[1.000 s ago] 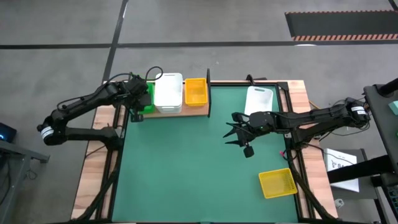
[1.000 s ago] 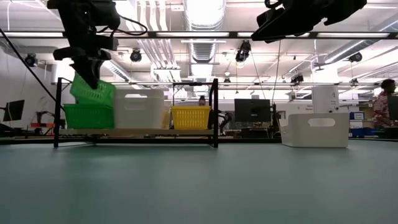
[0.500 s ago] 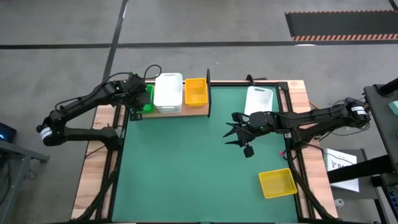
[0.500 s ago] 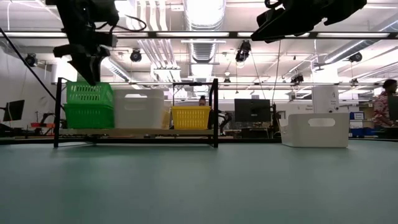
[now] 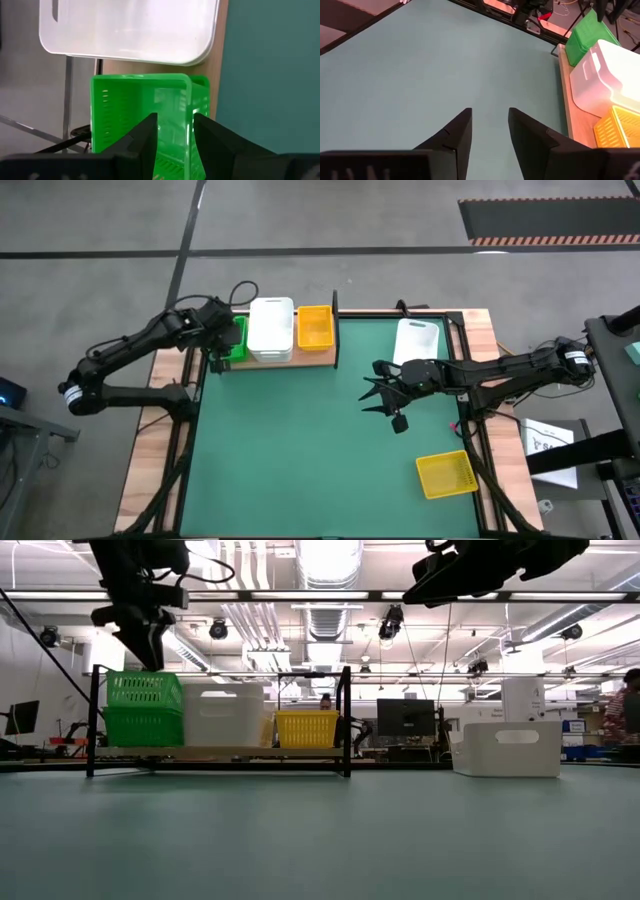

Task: Stack baskets on shelf by color
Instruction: Stack the green bin on the top of the green bin on the shelf

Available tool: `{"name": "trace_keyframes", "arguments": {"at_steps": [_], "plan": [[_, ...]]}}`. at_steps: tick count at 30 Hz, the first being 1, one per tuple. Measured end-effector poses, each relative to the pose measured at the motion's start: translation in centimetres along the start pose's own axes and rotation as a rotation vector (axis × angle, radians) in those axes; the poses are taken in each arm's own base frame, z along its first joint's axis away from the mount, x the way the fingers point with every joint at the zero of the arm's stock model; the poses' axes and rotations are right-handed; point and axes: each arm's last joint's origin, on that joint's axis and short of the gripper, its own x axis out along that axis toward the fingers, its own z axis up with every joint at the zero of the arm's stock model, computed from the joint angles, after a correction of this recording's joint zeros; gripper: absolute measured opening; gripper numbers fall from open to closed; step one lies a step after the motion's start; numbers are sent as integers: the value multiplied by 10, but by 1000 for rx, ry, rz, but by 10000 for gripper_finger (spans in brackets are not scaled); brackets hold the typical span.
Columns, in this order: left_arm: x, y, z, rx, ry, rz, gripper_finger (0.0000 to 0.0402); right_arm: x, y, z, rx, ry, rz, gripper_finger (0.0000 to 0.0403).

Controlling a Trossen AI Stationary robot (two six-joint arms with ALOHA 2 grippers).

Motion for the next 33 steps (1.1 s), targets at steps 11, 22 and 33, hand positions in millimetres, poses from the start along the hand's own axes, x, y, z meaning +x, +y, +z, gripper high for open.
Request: {"name": "trace_keyframes", "arguments": {"at_steps": [11,22,33], "plan": [[3,2,-2,-1,54,90,111,0,0,0,1,0,0,116],[7,1,-1,-49,69,70,111,0,0,0,1,0,0,125],[27,1,8,-19,130,-18,85,0,0,0,3,0,0,123]]}}
